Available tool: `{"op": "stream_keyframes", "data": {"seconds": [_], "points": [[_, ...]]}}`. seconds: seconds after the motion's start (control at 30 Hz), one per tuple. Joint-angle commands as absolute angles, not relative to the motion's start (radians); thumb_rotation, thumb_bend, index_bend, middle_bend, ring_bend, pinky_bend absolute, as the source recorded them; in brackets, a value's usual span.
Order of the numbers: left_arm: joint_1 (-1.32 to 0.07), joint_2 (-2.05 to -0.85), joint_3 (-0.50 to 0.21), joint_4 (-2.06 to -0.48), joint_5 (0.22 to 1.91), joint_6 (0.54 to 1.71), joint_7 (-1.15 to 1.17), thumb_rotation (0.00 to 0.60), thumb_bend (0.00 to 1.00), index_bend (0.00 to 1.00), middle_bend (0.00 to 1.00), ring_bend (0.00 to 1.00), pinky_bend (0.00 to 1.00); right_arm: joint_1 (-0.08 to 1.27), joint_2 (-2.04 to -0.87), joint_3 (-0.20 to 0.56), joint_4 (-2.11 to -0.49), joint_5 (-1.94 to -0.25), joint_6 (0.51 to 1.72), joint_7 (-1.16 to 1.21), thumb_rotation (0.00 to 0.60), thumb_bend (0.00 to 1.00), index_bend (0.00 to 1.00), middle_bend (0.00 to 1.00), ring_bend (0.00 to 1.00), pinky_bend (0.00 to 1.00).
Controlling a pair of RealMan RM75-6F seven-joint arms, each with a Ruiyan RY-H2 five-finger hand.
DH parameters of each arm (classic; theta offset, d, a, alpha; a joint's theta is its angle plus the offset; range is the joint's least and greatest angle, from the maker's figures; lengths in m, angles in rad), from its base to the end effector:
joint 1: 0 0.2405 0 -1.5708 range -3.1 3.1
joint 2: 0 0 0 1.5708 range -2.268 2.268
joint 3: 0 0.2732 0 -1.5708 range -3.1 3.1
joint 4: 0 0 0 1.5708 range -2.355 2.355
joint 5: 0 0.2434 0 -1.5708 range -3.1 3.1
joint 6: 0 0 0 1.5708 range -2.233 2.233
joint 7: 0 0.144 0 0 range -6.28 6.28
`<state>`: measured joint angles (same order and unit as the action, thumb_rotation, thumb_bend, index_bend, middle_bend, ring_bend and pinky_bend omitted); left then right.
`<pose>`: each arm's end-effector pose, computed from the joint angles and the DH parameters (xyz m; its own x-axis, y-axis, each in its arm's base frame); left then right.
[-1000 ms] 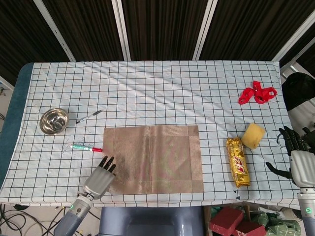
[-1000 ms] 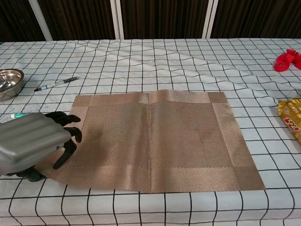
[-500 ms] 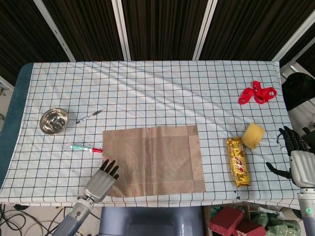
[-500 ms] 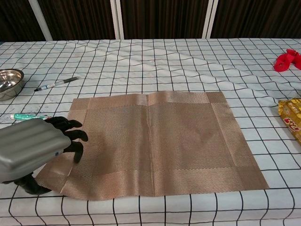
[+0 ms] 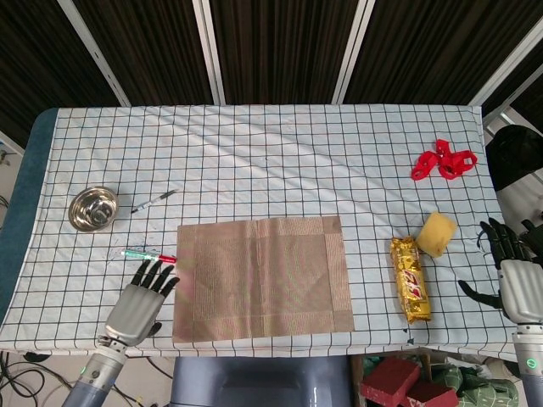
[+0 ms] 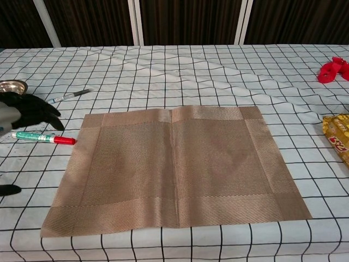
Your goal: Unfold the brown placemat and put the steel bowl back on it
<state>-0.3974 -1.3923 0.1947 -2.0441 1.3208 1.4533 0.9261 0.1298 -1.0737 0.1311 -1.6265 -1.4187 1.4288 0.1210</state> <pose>-0.1790 0.1705 0.0079 0.6635 0.1884 0.7241 0.7361 -0.3377 -0.5866 -0.3369 -0.2197 0.1597 0.2927 0.0460 0.9551 -0.9562 0.0195 0.2921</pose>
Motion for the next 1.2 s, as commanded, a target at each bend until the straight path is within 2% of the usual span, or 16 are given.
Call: {"op": "stream_keyframes", "data": {"seconds": [0.03, 0.3, 0.57, 0.87, 1.2], "points": [[-0.375, -1.350, 0.162, -2.054, 1.343, 1.491, 0.879, 0.600, 0.10, 0.20, 0.10, 0.02, 0.06, 0.130, -1.074, 0.131, -1.626, -1.419, 1.429, 0.119, 0.600, 0.13, 0.00, 0.00, 0.00, 0.17], [-0.365, -1.271, 0.034, -1.990, 1.258, 1.517, 0.781, 0.600, 0.10, 0.24, 0.11, 0.02, 0.06, 0.129, -1.075, 0.131, -1.625, -1.419, 1.431, 0.116, 0.600, 0.13, 0.00, 0.00, 0.00, 0.17], [-0.388, -1.280, -0.101, -1.784, 1.091, 1.457, 0.693, 0.600, 0.12, 0.31, 0.15, 0.02, 0.08, 0.129, -1.075, 0.131, -1.627, -1.418, 1.430, 0.112, 0.600, 0.13, 0.00, 0.00, 0.00, 0.17], [-0.431, -1.325, -0.177, -1.631, 0.995, 1.381, 0.659, 0.600, 0.13, 0.36, 0.17, 0.03, 0.09, 0.129, -1.074, 0.130, -1.630, -1.413, 1.426, 0.107, 0.600, 0.13, 0.00, 0.00, 0.00, 0.17], [-0.501, -1.424, -0.213, -1.439, 0.910, 1.273, 0.683, 0.600, 0.17, 0.39, 0.19, 0.03, 0.09, 0.129, -1.074, 0.132, -1.633, -1.407, 1.426, 0.099, 0.600, 0.13, 0.00, 0.00, 0.00, 0.17]]}}
